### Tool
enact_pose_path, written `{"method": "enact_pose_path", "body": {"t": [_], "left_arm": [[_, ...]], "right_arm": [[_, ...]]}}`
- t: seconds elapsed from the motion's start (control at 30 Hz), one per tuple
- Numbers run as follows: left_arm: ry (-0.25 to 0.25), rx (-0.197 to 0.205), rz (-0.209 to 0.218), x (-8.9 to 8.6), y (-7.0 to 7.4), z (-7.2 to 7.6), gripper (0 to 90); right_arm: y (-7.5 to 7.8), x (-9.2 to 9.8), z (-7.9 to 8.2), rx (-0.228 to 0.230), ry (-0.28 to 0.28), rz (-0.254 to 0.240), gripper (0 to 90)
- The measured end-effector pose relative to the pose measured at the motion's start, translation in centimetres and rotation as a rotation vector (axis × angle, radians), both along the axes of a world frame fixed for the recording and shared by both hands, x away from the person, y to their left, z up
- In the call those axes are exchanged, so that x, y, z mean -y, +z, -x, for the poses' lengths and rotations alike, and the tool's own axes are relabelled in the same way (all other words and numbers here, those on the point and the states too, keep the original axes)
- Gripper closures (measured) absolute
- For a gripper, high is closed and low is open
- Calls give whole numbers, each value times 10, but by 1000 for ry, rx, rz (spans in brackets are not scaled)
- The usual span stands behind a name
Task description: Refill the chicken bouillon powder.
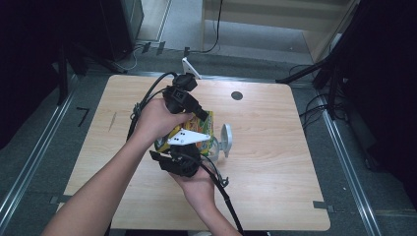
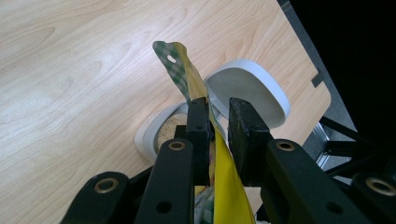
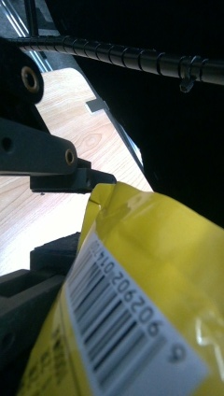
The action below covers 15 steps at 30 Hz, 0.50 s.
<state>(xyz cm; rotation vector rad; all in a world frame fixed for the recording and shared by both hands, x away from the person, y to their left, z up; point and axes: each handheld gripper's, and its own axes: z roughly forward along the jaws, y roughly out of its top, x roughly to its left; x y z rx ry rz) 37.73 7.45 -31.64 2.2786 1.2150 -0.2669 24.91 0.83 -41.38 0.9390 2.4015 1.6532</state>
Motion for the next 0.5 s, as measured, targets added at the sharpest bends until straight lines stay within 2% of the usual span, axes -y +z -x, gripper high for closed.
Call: {"method": "enact_pose_path", "body": {"t": [0.5], "left_arm": [[-7, 0, -14, 6, 3, -2, 786]], "right_arm": [[3, 2, -1, -12, 6, -18, 697]]}}
